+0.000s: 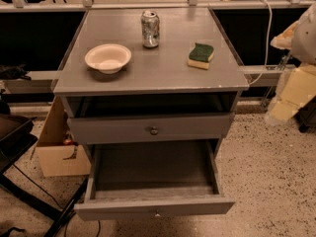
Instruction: Place sponge into middle drawer
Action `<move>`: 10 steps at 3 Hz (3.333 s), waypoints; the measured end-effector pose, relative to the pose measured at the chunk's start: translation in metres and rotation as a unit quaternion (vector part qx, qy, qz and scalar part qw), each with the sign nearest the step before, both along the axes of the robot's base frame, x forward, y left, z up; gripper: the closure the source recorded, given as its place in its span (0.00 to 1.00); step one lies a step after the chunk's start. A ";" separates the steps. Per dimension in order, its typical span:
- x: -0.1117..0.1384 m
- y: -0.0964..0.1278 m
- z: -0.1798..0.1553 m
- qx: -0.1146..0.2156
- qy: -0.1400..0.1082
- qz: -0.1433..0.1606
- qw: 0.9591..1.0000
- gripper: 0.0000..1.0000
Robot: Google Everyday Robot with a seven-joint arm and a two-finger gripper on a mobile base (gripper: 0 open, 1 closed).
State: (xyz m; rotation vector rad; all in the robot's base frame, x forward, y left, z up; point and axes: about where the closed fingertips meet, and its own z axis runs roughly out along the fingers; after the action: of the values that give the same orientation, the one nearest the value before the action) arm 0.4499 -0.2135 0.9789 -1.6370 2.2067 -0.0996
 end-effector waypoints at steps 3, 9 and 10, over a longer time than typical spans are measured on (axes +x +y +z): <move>0.141 0.021 0.001 0.106 -0.039 -0.224 0.968 0.00; 0.290 0.039 -0.060 0.126 0.052 -0.514 0.847 0.00; 0.303 0.034 -0.085 0.130 0.073 -0.551 0.821 0.00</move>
Offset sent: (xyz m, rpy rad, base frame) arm 0.1442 0.0156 0.0195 0.3578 -0.0094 -0.6754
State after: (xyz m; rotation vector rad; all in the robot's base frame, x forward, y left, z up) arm 0.7533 -0.1797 0.8941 -0.0656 2.8220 0.0255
